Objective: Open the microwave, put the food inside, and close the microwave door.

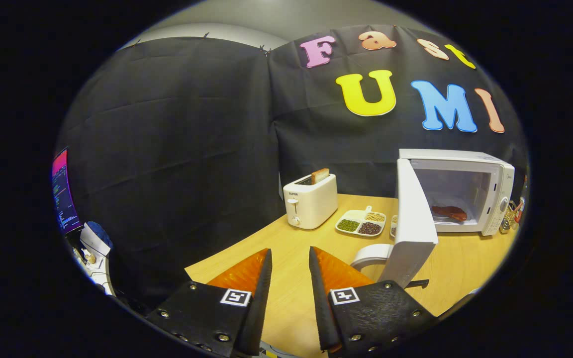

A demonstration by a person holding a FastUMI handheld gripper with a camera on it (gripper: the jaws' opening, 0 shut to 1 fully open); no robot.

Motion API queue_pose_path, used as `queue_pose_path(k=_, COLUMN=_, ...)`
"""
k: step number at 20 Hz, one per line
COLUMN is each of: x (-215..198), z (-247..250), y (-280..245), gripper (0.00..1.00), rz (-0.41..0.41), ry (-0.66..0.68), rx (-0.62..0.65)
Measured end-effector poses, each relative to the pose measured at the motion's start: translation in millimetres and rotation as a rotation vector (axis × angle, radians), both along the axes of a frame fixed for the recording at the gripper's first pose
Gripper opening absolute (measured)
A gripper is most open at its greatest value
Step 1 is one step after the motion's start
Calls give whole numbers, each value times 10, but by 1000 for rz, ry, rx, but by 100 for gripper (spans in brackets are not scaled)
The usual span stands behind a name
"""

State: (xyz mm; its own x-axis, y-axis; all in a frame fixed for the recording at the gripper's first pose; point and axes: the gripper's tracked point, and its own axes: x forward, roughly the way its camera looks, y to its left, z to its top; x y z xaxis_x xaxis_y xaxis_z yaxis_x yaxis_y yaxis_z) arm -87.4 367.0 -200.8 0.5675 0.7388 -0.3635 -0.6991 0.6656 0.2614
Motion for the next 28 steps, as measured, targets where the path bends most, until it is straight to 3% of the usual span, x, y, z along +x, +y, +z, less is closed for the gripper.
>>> queue_pose_path(k=1, x=38, z=-39, y=-31, gripper=44, rz=-6, ry=6, rx=-11)
queue_pose_path(k=2, x=187, z=-91, y=-174, gripper=44, rz=-65, ry=-13, rx=-51)
queue_pose_path(k=4, x=238, z=-97, y=-288, gripper=3, rz=-98, ry=-5, rx=-51)
queue_pose_path(k=20, x=732, z=-209, y=-1154, gripper=2, rz=-180, ry=3, rx=-126)
queue_pose_path(k=28, x=1189, z=-265, y=-1694, gripper=2, rz=-284, ry=9, rx=-138)
